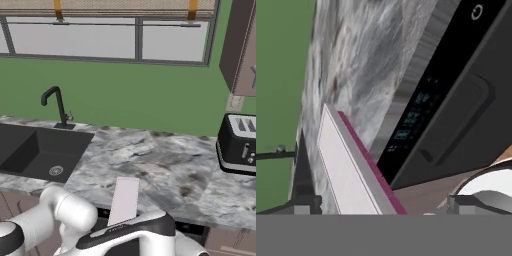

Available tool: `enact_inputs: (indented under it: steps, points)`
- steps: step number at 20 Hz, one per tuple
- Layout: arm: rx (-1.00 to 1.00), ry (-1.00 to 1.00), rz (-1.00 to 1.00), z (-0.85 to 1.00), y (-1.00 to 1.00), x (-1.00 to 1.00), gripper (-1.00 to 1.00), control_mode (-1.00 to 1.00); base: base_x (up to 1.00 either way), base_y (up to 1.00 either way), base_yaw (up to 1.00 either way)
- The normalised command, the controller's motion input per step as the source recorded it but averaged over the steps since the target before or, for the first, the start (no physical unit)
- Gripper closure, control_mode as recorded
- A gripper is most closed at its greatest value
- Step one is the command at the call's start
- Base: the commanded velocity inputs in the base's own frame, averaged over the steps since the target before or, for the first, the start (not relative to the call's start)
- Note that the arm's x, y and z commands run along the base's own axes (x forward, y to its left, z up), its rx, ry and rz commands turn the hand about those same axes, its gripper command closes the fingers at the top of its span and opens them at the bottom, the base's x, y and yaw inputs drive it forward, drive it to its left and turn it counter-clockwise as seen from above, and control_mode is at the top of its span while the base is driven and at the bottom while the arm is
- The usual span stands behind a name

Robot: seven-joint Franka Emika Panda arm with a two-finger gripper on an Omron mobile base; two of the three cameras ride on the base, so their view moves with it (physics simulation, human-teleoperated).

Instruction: The ice cube tray has been filled with water. Take the tray and place it in the freezer to make ice. Close the freezer door after placing the tray.

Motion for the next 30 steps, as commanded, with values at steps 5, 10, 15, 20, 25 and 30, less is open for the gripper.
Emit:
enact_inputs:
  steps: [5,10,15,20,25,30]
  points:
    - [0.06,-0.01,-0.05,-0.1,0.18,0.0,-1.0,-1.0,0.0,0.0,0.0]
    - [0.09,0.0,-0.01,-0.09,0.13,0.0,-1.0,-1.0,0.0,0.0,0.0]
    - [0.1,0.0,0.0,-0.07,0.15,0.0,-1.0,-1.0,0.0,0.0,0.0]
    - [0.11,0.0,0.0,-0.08,0.15,0.0,-1.0,-1.0,0.0,0.0,0.0]
    - [0.1,0.0,0.0,-0.09,0.14,0.0,-1.0,-1.0,0.0,0.0,0.0]
    - [0.09,0.0,0.0,-0.08,0.14,0.0,-1.0,-1.0,0.0,0.0,0.0]
